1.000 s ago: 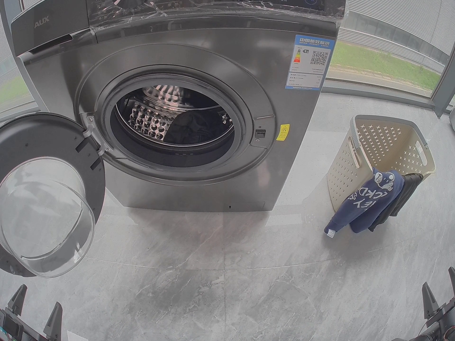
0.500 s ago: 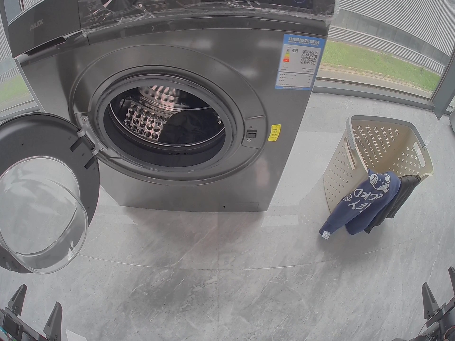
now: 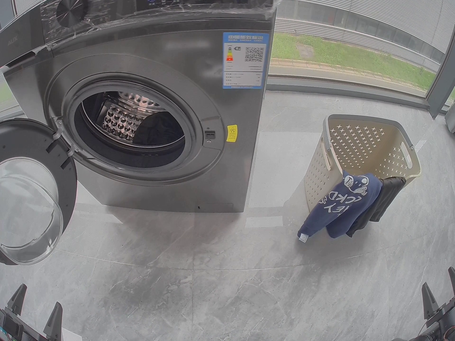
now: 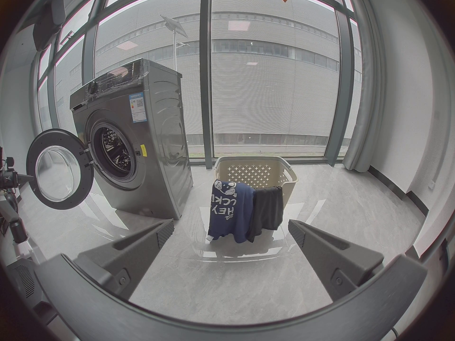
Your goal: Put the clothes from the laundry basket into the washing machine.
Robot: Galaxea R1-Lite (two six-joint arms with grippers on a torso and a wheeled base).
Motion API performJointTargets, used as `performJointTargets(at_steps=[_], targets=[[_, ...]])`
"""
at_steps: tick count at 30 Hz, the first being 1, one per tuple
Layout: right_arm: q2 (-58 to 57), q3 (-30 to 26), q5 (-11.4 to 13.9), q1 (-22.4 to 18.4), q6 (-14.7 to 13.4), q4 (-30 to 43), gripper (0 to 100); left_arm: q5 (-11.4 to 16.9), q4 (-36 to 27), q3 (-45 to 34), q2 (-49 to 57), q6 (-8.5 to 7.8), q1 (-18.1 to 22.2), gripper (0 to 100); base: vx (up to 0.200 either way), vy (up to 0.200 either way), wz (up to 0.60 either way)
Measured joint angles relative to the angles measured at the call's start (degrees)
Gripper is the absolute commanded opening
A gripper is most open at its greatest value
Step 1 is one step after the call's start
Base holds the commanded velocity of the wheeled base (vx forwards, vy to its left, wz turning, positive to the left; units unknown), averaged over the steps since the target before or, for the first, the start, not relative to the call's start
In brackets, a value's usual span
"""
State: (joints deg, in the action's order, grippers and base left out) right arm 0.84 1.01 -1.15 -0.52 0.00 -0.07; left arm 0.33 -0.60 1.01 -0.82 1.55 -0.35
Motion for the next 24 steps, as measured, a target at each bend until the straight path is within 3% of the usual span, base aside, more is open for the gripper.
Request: performJointTargets(at_steps=[3, 15, 21, 24], targets=[[0.00, 0.00, 0.00, 0.01, 0.00, 0.00, 100, 0.02, 0.02, 0.00, 0.00, -0.21, 0.05, 100, 0.000, 0.000, 0.00], [0.01, 0.00, 0.02, -0.02, 0.00, 0.00, 100, 0.00, 0.00, 0.00, -0.04, -0.21, -0.02, 100, 0.000, -0.200, 0.00], [0.01, 0.00, 0.00, 0.00, 0.00, 0.00, 100, 0.11, 0.05, 0.00, -0.04, -1.08, 0.05, 100, 0.000, -0.200, 0.00], [0.01, 0.00, 0.02, 0.04, 0.00, 0.00, 100, 0.10, 0.06, 0.00, -0.04, -1.11, 0.11, 100, 0.000, 0.000, 0.00]])
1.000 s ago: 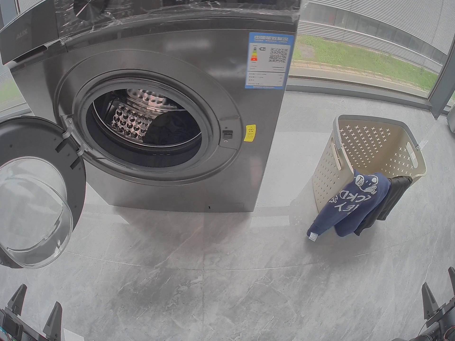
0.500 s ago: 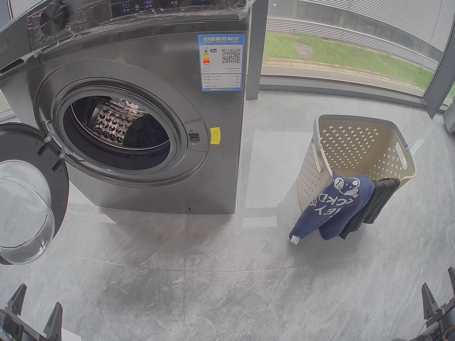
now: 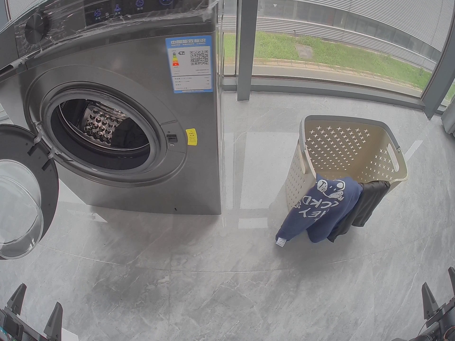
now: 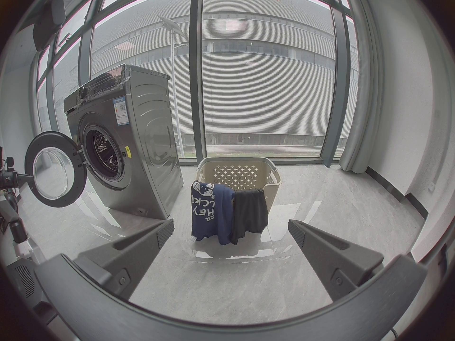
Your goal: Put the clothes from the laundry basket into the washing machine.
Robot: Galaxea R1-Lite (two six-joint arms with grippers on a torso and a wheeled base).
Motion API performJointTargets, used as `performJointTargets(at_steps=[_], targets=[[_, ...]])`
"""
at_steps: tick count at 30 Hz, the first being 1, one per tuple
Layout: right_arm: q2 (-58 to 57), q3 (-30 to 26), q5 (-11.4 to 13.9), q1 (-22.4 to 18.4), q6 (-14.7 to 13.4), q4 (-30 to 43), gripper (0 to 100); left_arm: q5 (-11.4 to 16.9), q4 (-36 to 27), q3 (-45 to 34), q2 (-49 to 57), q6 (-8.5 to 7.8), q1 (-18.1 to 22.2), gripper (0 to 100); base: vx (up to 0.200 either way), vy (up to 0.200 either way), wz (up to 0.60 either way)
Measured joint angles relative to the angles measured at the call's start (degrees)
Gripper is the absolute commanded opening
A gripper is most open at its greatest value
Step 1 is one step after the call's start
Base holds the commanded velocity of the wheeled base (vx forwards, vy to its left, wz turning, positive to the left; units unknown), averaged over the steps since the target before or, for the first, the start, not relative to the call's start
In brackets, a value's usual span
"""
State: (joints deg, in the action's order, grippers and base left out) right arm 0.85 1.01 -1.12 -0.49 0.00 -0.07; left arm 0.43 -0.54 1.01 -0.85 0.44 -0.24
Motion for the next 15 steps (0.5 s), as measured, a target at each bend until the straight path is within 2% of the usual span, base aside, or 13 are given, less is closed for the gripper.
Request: performJointTargets(at_steps=[6, 11, 15], targets=[[0.02, 0.00, 0.04, -0.09, 0.10, 0.07, 100, -0.13, 0.00, 0.00, -0.02, 0.82, 0.04, 100, 0.000, 0.000, 0.00], [0.02, 0.00, 0.04, -0.20, 0.07, 0.07, 100, -0.07, -0.01, 0.00, -0.02, 0.46, 0.00, 100, 0.000, -0.200, 0.00], [0.05, 0.00, 0.09, -0.22, 0.07, 0.07, 100, -0.16, -0.09, 0.00, -0.05, 0.89, -0.02, 100, 0.000, -0.200, 0.00]])
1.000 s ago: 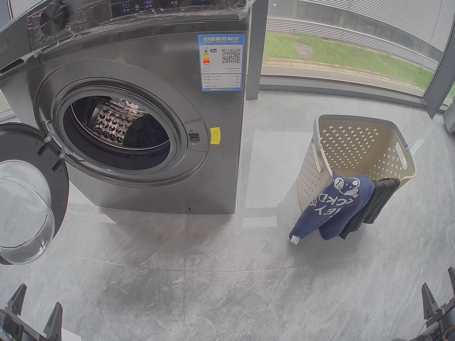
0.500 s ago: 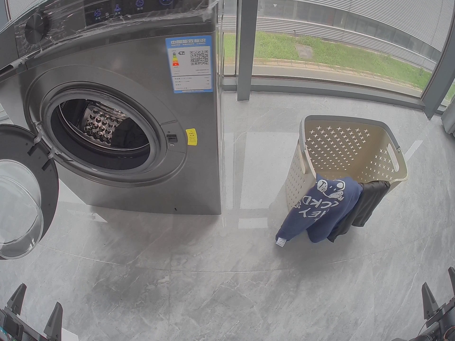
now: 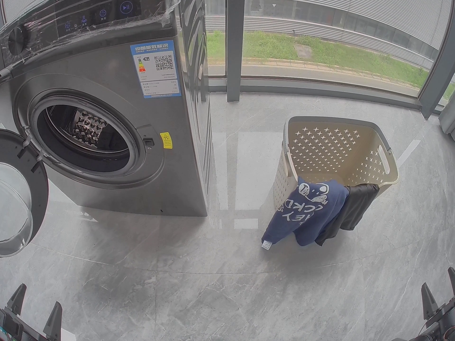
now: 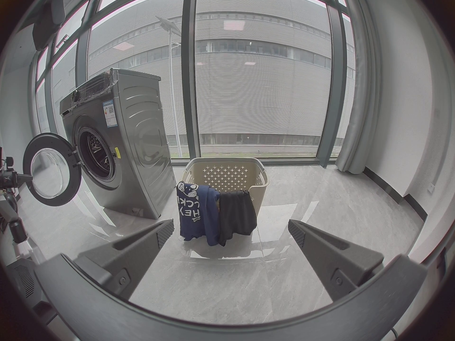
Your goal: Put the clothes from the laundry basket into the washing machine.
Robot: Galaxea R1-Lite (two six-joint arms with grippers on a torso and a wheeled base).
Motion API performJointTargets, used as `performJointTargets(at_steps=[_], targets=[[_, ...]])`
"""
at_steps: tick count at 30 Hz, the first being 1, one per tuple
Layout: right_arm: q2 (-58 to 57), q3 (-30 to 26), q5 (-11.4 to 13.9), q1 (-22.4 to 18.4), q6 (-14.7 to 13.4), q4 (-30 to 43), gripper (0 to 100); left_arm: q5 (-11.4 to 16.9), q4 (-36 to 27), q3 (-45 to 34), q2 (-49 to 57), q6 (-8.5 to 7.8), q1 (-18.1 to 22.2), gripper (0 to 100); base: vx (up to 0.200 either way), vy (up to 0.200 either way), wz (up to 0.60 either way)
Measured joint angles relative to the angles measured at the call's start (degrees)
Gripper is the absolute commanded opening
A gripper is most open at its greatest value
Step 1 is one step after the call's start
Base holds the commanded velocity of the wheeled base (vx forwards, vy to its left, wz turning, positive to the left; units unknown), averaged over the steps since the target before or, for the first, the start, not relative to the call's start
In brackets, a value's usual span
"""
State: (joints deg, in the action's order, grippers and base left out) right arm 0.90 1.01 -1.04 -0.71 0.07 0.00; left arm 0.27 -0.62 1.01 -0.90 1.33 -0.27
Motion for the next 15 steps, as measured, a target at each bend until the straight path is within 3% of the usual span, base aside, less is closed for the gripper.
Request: performJointTargets(at_steps=[15], targets=[[0.02, 0.00, -0.05, 0.07, -0.02, -0.05, 100, -0.06, 0.02, 0.00, 0.00, 0.20, -0.09, 100, 0.000, -0.200, 0.00]])
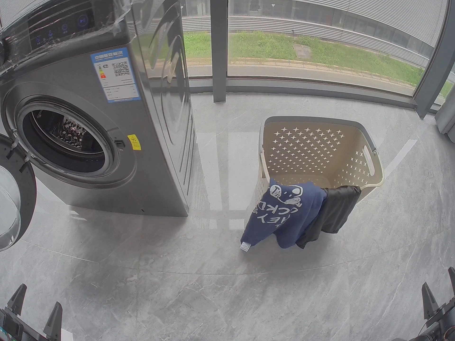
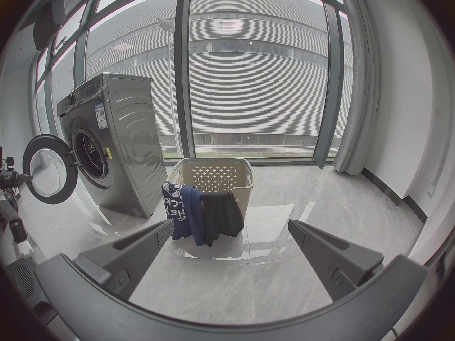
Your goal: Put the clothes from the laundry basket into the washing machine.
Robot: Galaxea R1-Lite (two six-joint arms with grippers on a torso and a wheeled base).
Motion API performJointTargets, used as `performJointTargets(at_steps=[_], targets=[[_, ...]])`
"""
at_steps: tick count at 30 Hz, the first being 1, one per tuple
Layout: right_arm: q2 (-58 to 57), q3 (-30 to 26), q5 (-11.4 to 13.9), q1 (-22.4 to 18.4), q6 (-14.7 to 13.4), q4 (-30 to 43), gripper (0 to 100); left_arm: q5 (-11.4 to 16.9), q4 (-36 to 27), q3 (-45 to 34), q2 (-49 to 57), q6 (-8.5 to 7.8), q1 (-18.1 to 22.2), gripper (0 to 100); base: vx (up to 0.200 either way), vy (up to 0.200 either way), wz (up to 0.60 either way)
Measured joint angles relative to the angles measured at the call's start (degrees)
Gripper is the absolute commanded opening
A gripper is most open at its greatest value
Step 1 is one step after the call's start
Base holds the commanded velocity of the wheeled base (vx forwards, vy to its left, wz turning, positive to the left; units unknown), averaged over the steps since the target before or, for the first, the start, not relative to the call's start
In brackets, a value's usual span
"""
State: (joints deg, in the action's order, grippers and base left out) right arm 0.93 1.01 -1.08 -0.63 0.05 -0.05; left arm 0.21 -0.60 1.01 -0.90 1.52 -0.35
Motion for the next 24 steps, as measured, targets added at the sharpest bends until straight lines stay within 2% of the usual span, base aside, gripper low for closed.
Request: performJointTargets(at_steps=[15, 24], targets=[[0.00, 0.00, -0.06, -0.07, 0.06, 0.05, 100, 0.04, -0.02, 0.00, -0.02, -0.13, 0.02, 100, 0.000, -0.200, 0.00], [0.00, 0.00, -0.13, -0.05, 0.02, 0.05, 100, 0.06, 0.00, 0.00, -0.02, -0.07, 0.05, 100, 0.000, 0.000, 0.00]])
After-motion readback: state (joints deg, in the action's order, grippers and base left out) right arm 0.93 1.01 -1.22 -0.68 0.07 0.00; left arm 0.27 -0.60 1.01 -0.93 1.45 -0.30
